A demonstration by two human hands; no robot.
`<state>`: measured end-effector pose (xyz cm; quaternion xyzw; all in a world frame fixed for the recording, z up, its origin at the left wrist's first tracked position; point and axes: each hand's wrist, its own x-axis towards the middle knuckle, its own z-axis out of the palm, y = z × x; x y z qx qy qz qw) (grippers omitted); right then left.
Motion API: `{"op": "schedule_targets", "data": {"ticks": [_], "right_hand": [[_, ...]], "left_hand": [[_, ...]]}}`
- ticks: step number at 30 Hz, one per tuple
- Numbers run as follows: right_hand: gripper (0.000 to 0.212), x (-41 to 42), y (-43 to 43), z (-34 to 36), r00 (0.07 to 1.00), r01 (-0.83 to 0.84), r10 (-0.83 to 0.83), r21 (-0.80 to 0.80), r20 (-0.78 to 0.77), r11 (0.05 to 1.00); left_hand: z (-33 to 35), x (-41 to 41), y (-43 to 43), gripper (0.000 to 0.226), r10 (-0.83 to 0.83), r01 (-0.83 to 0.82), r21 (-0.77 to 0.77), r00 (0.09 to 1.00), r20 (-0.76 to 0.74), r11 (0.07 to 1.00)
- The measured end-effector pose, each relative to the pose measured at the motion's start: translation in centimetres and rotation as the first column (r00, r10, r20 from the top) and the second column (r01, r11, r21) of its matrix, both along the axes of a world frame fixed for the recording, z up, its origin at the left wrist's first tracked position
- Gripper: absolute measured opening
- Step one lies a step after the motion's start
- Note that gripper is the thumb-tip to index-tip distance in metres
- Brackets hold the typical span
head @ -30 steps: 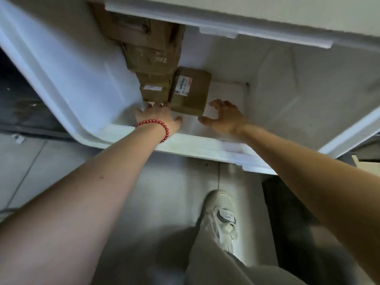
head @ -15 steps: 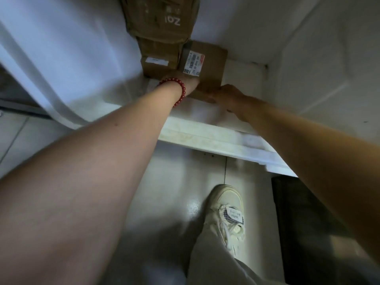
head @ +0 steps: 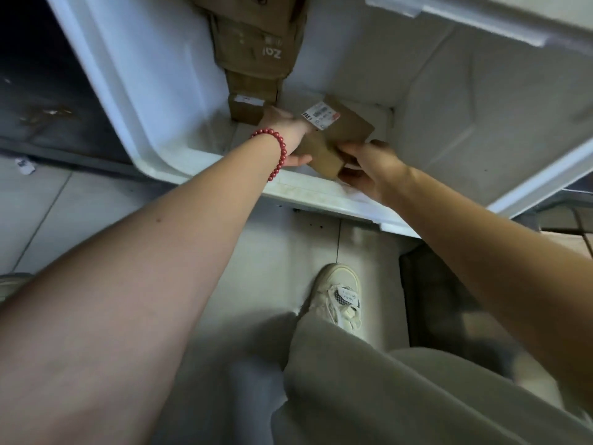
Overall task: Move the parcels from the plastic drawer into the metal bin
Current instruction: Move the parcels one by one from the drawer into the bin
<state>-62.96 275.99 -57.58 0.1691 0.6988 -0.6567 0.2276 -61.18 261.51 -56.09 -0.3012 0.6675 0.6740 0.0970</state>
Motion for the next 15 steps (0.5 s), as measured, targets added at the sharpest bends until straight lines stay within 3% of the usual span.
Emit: {"op": "schedule_targets", "data": {"ticks": [2, 5, 10, 15], "right_hand": [[0.051, 1.3, 0.9, 1.6, 0.998, 0.064, -0.065, -0.055, -0.015, 0.996], [0.047, 3.6, 2.2, 4.3, 0.992, 0.118, -0.122, -0.127, -0.025, 0.985], [0.052, 8.1, 4.5, 8.9, 0.986, 0.128, -0.148, -0.228, -0.074, 0.965], [0.076, 12.9, 7.1, 12.8, 0.985, 0.093, -0.135, -0.334, -0.106, 0.938]], "left_hand": [[1.4, 1.4, 0.4, 0.034, -0.004, 0.006, 0.078, 1.000, -0.027, 0.997], [3.9, 4.2, 1.0, 0.038, -0.042, 0.047, 0.062, 0.996, -0.072, 0.997], [9.6, 9.7, 2.4, 0.009, -0.111, 0.119, 0.078, 0.989, -0.097, 0.990], [14.7, 15.0, 2.7, 0.005, -0.119, 0.127, 0.077, 0.989, -0.093, 0.989]]}}
